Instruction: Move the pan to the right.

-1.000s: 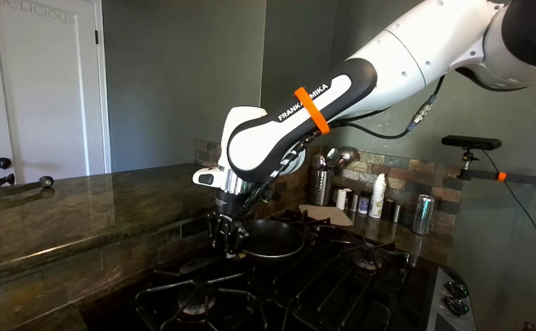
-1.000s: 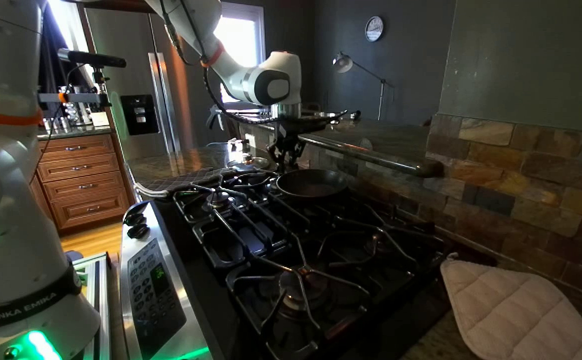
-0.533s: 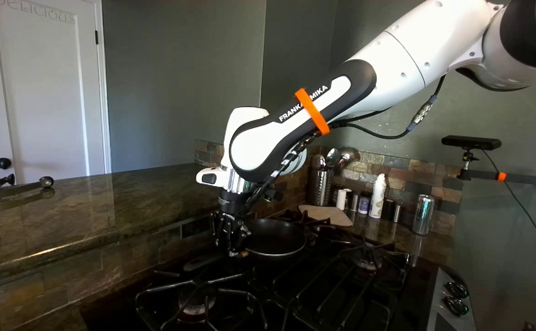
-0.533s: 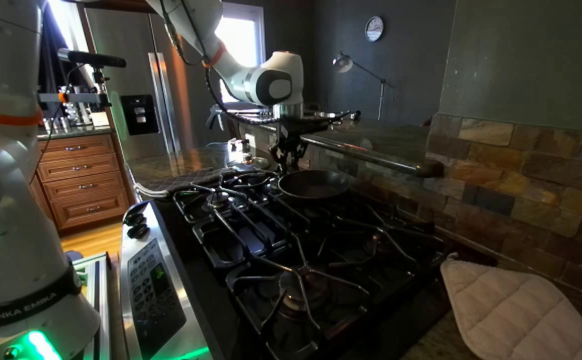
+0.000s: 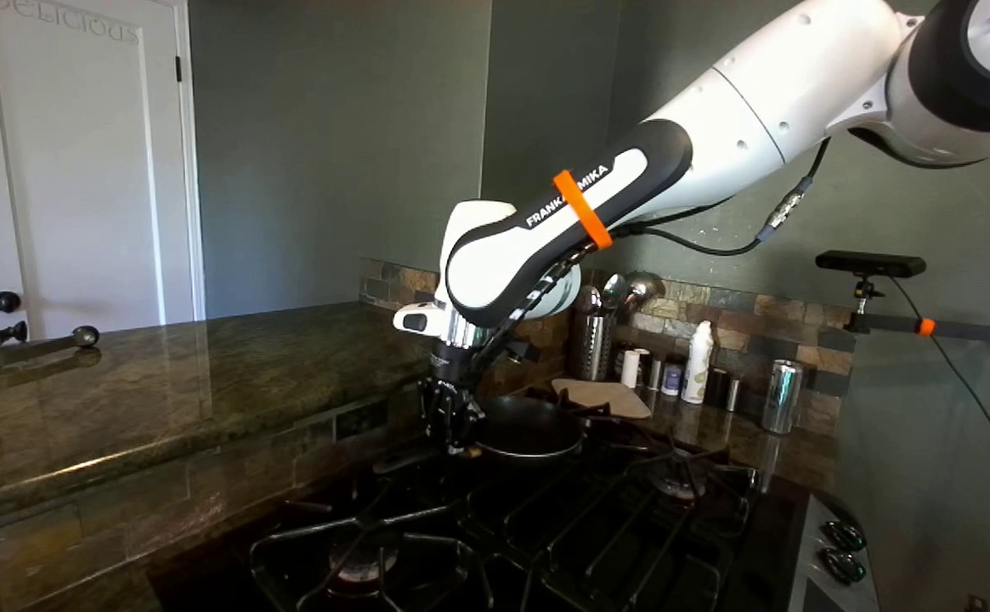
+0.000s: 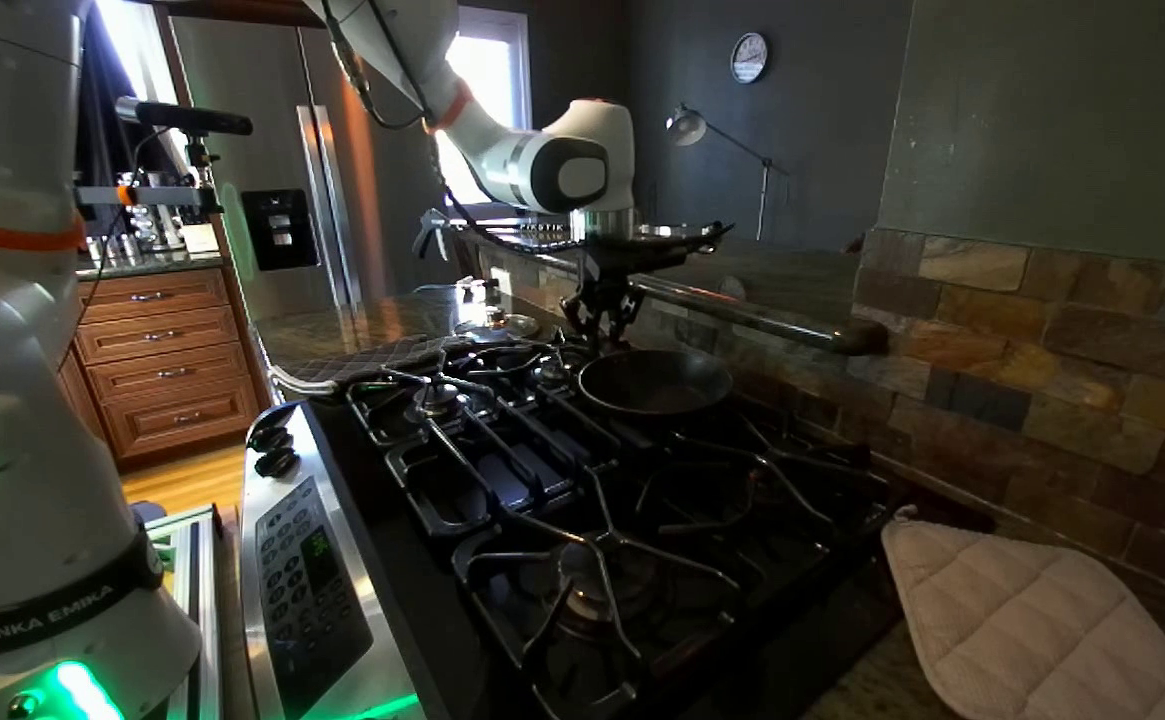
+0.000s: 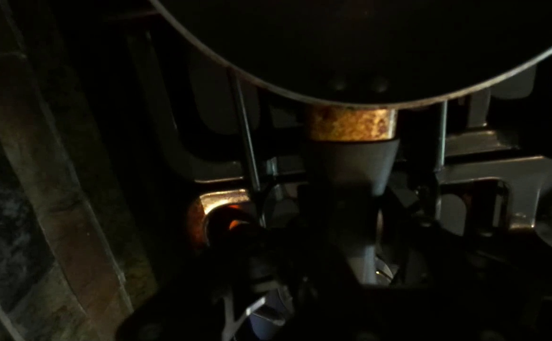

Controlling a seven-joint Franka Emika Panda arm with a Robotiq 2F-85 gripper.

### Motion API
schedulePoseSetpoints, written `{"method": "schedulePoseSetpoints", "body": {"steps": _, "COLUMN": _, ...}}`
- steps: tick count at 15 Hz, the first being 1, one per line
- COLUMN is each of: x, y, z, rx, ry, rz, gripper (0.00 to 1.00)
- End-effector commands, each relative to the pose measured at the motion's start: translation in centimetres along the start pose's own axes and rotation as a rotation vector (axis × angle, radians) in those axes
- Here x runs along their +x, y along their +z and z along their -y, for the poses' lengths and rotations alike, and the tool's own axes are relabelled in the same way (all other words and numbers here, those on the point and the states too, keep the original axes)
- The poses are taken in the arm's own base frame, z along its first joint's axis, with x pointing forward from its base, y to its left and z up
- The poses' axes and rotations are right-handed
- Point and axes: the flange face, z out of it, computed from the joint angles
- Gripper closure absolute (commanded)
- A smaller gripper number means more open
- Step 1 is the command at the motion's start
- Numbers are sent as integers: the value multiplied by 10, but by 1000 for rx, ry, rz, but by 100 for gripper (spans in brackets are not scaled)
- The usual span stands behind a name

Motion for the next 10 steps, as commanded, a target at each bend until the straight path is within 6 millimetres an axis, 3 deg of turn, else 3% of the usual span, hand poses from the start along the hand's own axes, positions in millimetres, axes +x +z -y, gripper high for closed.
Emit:
{"method": "schedulePoseSetpoints", "body": {"steps": 1, "x": -15, "y": -5, "z": 7, "rx": 10, "ry": -46, "rz": 6, "gripper": 91}}
{"method": "schedulePoseSetpoints", "body": {"steps": 9, "x": -55, "y": -8, "z": 19, "rx": 3, "ry": -68, "rz": 10, "gripper": 91}}
{"method": "schedulePoseSetpoints", "body": {"steps": 10, "x": -41, "y": -4, "z": 5, "rx": 9, "ry": -72, "rz": 12, "gripper": 66}}
